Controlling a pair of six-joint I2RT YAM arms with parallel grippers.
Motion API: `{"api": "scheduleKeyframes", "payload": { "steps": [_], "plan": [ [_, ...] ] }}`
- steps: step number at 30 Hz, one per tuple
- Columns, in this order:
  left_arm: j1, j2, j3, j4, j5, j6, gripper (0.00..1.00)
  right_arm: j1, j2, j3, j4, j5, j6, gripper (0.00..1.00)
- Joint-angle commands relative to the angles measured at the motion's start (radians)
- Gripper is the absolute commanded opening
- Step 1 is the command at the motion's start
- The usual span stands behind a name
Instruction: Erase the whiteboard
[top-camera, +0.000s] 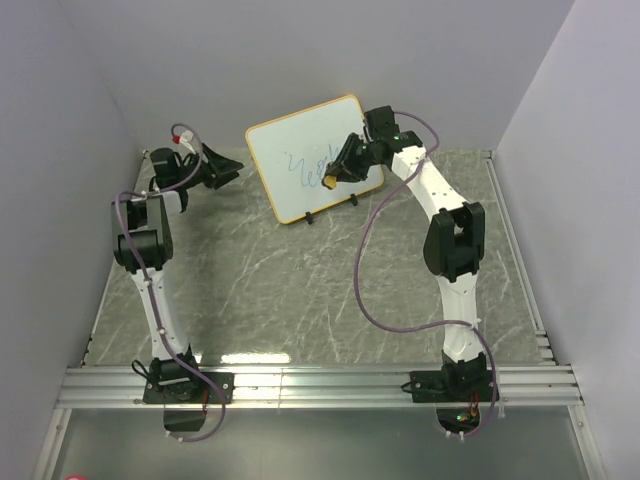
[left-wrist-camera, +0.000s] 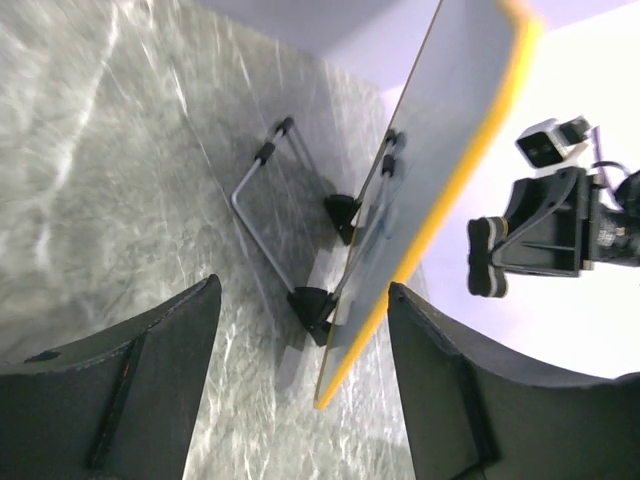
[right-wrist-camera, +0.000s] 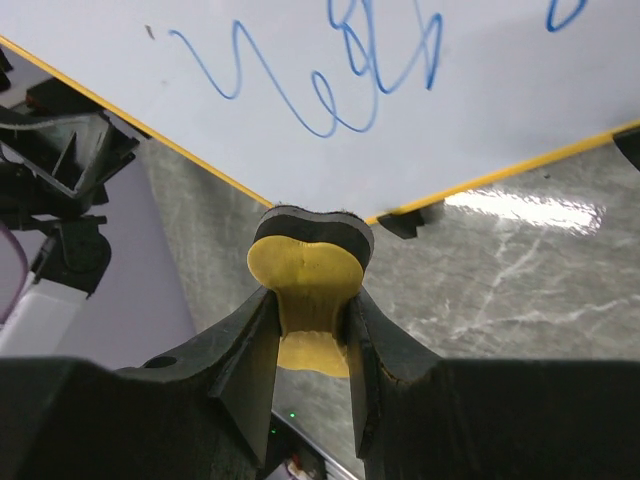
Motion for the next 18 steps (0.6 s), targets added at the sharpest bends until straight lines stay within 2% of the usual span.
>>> {"api": "scheduleKeyframes", "payload": {
  "steps": [1, 6, 9, 12, 14, 18],
  "plan": [
    [0.025, -0.092, -0.041, 0.143, 0.043, -0.054, 0.72, 0.005, 0.001, 0.04, 0.094, -0.041, 0.024, 0.0],
    [-0.012, -0.122, -0.109, 0.333, 0.116, -0.156, 0.75, 0.002, 0.001, 0.021, 0.14, -0.036, 0.052, 0.0],
    [-0.047, -0.1, -0.074, 0.323, 0.126, -0.16, 0.74, 0.003, 0.01, 0.018, 0.168, -0.041, 0.072, 0.0],
    [-0.089, -0.054, -0.008, 0.321, 0.131, -0.175, 0.67, 0.0, 0.019, 0.021, 0.186, -0.042, 0.093, 0.0],
    [-0.115, -0.028, 0.044, 0.32, 0.127, -0.196, 0.65, 0.002, 0.027, 0.026, 0.197, -0.044, 0.107, 0.0],
    [-0.144, 0.038, 0.127, 0.237, 0.091, -0.164, 0.61, 0.002, 0.04, 0.038, 0.226, -0.046, 0.133, 0.0]
  ]
}}
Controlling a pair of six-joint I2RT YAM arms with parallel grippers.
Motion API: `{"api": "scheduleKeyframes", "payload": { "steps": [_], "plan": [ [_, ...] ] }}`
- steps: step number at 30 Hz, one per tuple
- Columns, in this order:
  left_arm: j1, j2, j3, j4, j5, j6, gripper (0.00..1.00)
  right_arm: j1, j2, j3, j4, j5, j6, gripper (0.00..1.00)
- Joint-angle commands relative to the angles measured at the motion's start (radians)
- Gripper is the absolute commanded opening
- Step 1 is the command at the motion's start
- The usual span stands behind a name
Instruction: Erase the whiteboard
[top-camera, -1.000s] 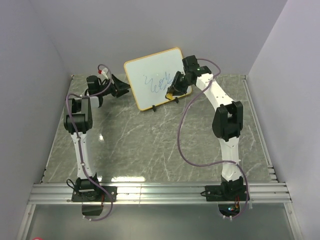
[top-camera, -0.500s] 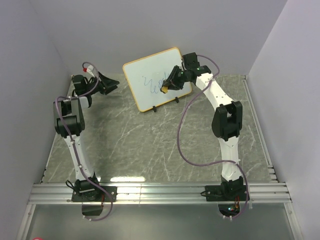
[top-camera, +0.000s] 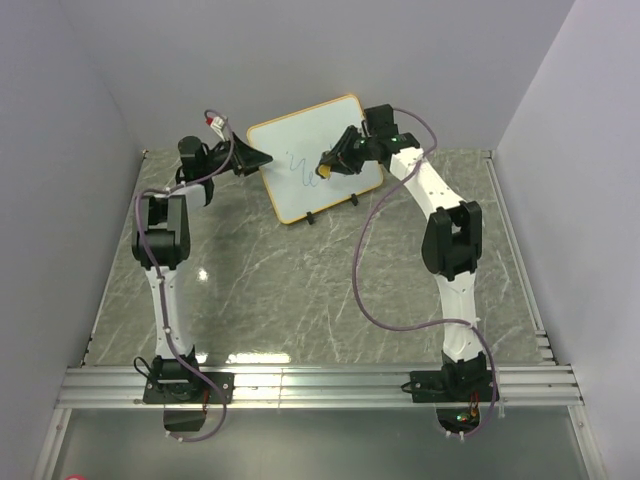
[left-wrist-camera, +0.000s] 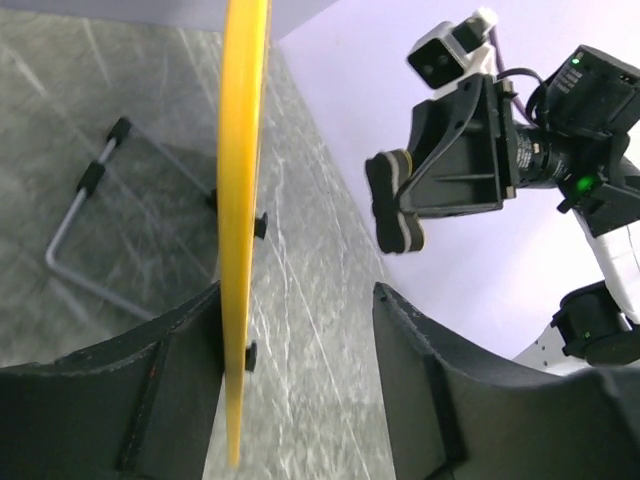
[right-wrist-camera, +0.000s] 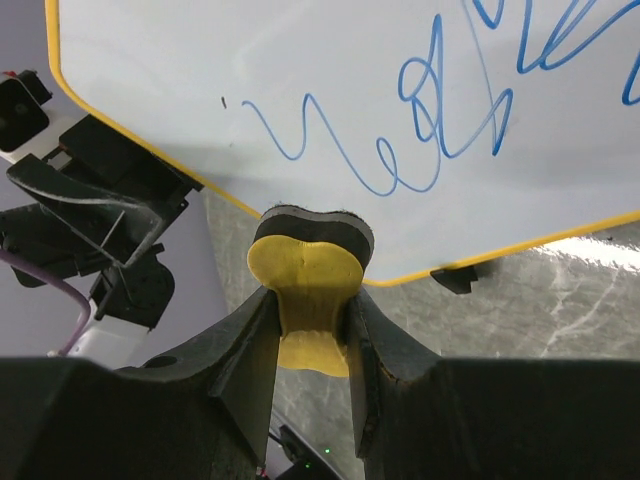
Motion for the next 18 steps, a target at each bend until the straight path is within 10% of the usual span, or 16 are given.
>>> {"api": "scheduleKeyframes", "payload": {
  "steps": [1, 18],
  "plan": [
    [-0.023, 0.055, 0.093, -0.042, -0.007, 0.026, 0.59, 0.003, 0.027, 0.04, 0.081, -0.017, 0.054, 0.0],
    [-0.058, 0.135, 0.199, -0.269, -0.076, 0.158, 0.06, 0.184, 0.208, 0.288, 0.208, 0.325, 0.341, 0.0]
  ]
}}
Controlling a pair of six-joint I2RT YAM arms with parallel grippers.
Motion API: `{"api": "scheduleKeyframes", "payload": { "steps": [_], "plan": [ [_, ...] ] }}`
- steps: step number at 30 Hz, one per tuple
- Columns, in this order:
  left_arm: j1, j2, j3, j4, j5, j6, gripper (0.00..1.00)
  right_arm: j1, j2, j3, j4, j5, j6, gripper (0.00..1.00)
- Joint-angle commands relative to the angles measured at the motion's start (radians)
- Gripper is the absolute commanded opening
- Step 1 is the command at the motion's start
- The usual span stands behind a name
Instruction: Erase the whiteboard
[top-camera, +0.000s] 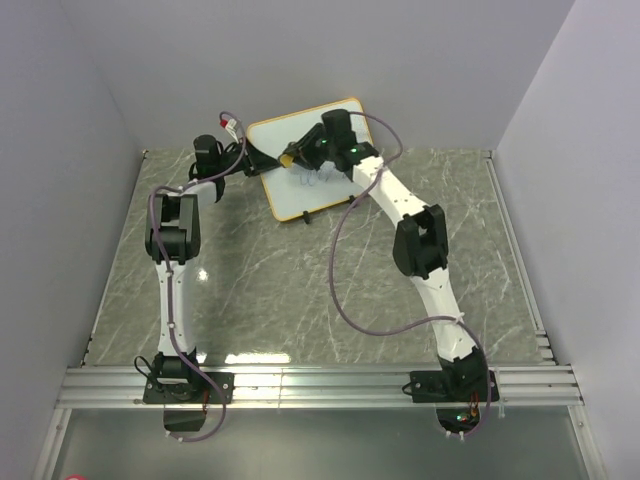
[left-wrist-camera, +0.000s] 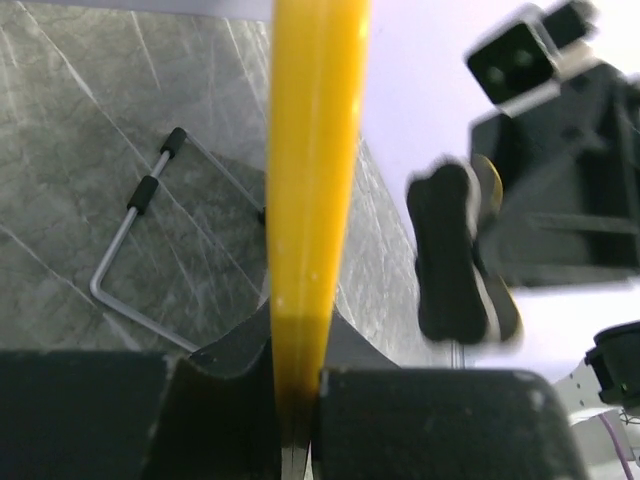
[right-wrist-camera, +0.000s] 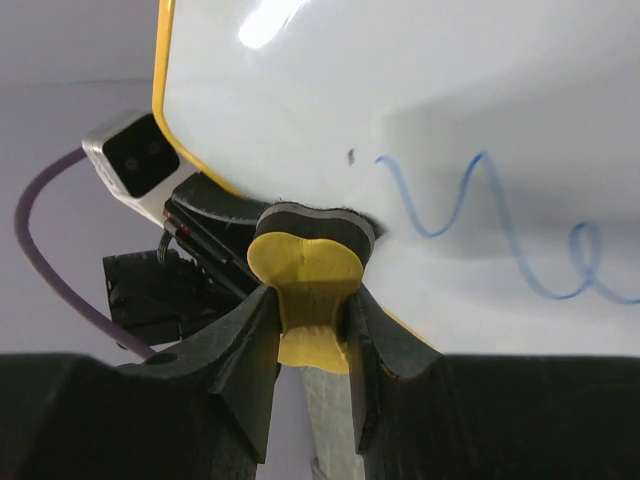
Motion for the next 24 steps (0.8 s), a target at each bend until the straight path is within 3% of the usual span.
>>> {"api": "scheduleKeyframes", "payload": {
  "steps": [1, 7, 12, 17, 24],
  "plan": [
    [-0.008, -0.025, -0.007, -0.122, -0.031, 0.061, 0.05, 0.059, 0.002, 0.069, -0.021, 0.189, 0.051, 0.0],
    [-0.026, -0.077, -0.057, -0.291, -0.046, 0.228, 0.02, 0.09, 0.0, 0.093, -0.078, 0.377, 0.061, 0.0],
    [-0.035, -0.123, -0.131, -0.282, -0.034, 0.242, 0.0, 0.073, 0.02, 0.129, -0.106, 0.5, 0.057, 0.0],
    [-0.069, -0.157, -0.151, -0.41, -0.04, 0.352, 0.0, 0.049, 0.066, 0.144, -0.109, 0.481, 0.049, 0.0],
    [-0.112, -0.185, -0.214, -0.44, -0.032, 0.385, 0.0, 0.064, 0.059, 0.078, -0.088, 0.414, -0.018, 0.0]
  ]
}}
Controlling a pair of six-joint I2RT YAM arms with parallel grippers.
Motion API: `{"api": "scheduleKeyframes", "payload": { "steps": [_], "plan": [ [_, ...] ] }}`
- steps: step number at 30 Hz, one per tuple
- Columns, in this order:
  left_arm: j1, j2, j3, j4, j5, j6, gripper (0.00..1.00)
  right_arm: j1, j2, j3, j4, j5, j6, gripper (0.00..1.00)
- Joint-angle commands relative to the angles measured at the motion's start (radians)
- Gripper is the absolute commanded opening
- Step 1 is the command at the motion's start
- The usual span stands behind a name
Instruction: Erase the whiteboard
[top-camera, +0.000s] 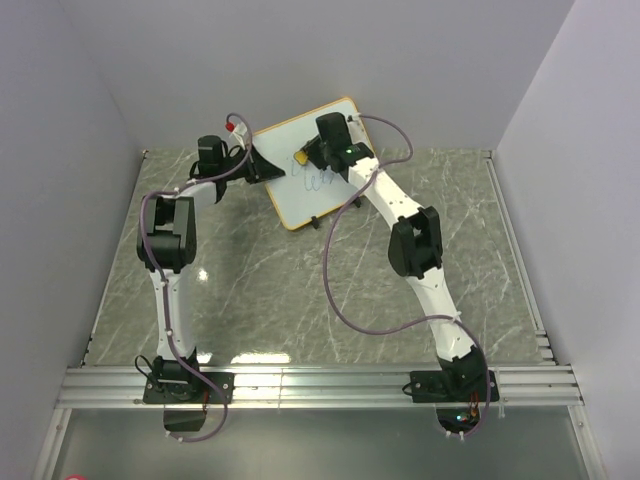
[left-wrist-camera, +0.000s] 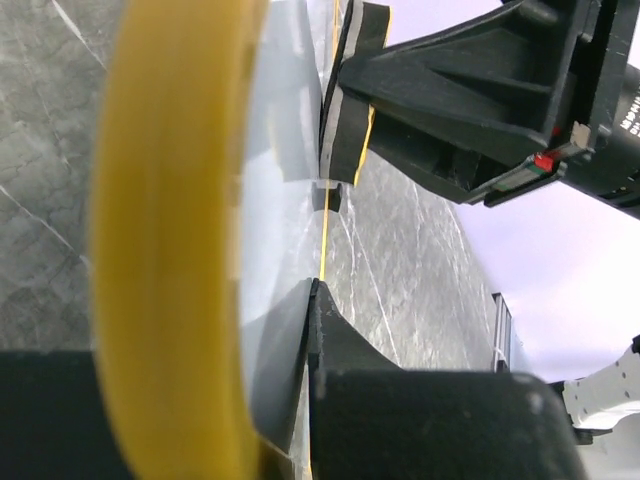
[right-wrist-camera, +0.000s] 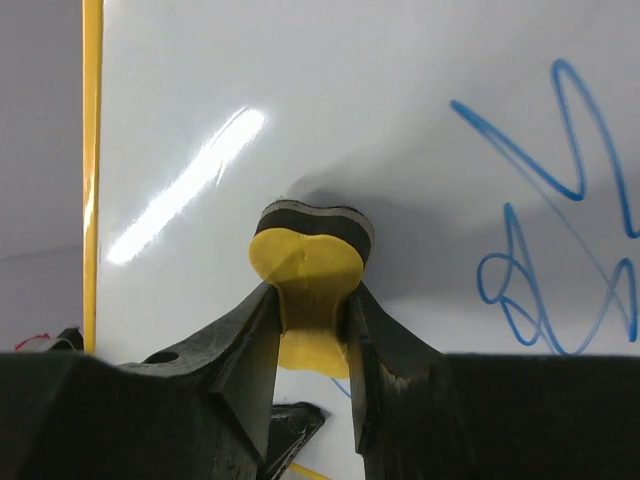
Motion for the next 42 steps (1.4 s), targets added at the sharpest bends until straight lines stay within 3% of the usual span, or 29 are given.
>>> {"api": "scheduleKeyframes", "payload": {
  "steps": [1, 6, 16, 22, 27, 33, 37, 42],
  "plan": [
    [-0.075, -0.003, -0.054, -0.185, 0.029, 0.093, 0.0, 0.035, 0.004, -0.02, 0.034, -0.066, -0.044, 0.0],
    [-0.104, -0.031, -0.095, -0.178, 0.024, 0.095, 0.0, 0.072, -0.018, -0.073, 0.028, -0.122, -0.076, 0.0],
    [-0.107, -0.083, -0.137, -0.188, 0.029, 0.098, 0.0, 0.089, -0.137, -0.374, 0.007, -0.114, -0.169, 0.0],
    [-0.109, -0.154, -0.178, -0.219, 0.032, 0.115, 0.0, 0.049, -0.095, -0.279, -0.117, -0.012, -0.157, 0.0],
    [-0.109, -0.198, -0.206, -0.23, 0.032, 0.121, 0.0, -0.009, -0.13, -0.412, -0.145, -0.04, -0.067, 0.0],
    [-0.109, -0.197, -0.212, -0.23, 0.03, 0.122, 0.0, -0.03, -0.136, -0.475, -0.228, -0.068, -0.109, 0.0],
    [-0.109, -0.191, -0.198, -0.225, 0.032, 0.113, 0.0, -0.027, -0.191, -0.601, -0.174, -0.074, -0.11, 0.0],
    [-0.11, -0.189, -0.204, -0.208, 0.036, 0.101, 0.0, -0.014, -0.18, -0.568, -0.121, -0.125, -0.108, 0.0]
  ]
}}
